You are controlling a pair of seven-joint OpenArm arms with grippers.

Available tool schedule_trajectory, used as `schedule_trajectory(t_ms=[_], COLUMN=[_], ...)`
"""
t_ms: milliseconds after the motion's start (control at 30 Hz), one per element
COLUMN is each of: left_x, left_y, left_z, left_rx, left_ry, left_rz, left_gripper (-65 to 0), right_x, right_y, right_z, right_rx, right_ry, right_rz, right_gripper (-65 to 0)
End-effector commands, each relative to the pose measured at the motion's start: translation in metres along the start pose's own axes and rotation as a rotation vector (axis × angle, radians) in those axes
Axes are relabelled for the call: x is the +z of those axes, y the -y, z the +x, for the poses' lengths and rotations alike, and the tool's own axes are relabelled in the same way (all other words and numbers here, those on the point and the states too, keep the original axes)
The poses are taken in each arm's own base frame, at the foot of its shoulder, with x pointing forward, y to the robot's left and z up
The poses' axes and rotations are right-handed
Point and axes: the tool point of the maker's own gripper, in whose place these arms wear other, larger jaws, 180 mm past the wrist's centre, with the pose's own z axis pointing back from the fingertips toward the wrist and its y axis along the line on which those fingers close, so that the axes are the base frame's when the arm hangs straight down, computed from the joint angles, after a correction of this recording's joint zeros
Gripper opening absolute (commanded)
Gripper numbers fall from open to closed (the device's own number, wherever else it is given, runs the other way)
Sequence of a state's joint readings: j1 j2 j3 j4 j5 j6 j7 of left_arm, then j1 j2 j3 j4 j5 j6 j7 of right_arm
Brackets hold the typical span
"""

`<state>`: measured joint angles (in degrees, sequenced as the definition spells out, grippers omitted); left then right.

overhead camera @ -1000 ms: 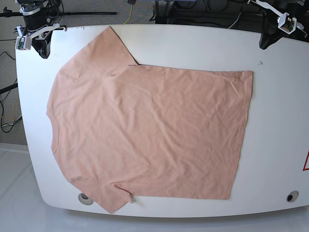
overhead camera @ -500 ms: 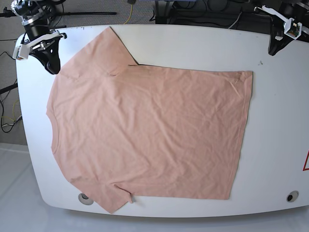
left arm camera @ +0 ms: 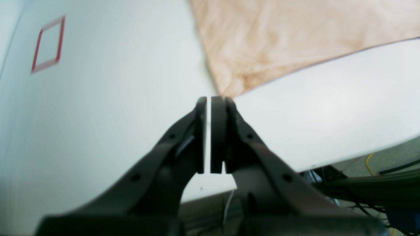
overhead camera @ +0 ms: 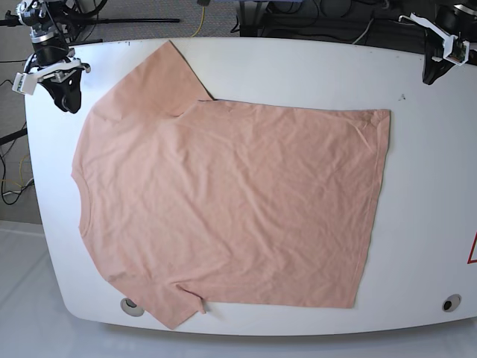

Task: Fold the T-shirt properly
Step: 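Lower both grippers toward the shirt's shoulder corners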

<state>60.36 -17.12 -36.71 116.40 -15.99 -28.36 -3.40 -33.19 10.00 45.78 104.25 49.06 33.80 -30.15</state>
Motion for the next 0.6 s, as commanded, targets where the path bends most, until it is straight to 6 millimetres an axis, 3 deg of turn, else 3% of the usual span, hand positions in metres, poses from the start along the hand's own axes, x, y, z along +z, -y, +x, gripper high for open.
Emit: schedule_trajectory(t_ms=[0,167,300,367,433,567], left_x=[0.000,-0.011,-0.014,-0.016,-0.019,-0.023], left_y=[-0.004,0.001,0.001,0.001,-0.001,0.004], left_z=[0.011,0.021,0.021,0.022,0.020,0.021], left_rx=[0.026,0.088,0.089,0.080,0.059,0.050], left_ry=[0.042,0.095,0.098,0.101,0.094,0.108], left_rz=[0.007,-0.012,-0.009,-0.008,-0.005,-0.019], left_gripper=[-65.0,-65.0,-60.4,-56.3,-46.2,-40.4], right_x=[0.003,0.001,0.000,0.000,-0.001,-0.003], right_y=[0.000,0.000,-0.002,-0.003,-0.006,-0.008], right_z=[0.012,0.008,0.006,0.005,0.004,0.002], right_rx=[0.036,0.084,0.079,0.071,0.085,0.081], right_ry=[0.032,0.011,0.010,0.010,0.009,0.002], right_rz=[0.005,-0.010,-0.001,0.005,0.013,0.021], right_gripper=[-51.4,-51.7,-51.2,-51.1,-50.9,-50.9])
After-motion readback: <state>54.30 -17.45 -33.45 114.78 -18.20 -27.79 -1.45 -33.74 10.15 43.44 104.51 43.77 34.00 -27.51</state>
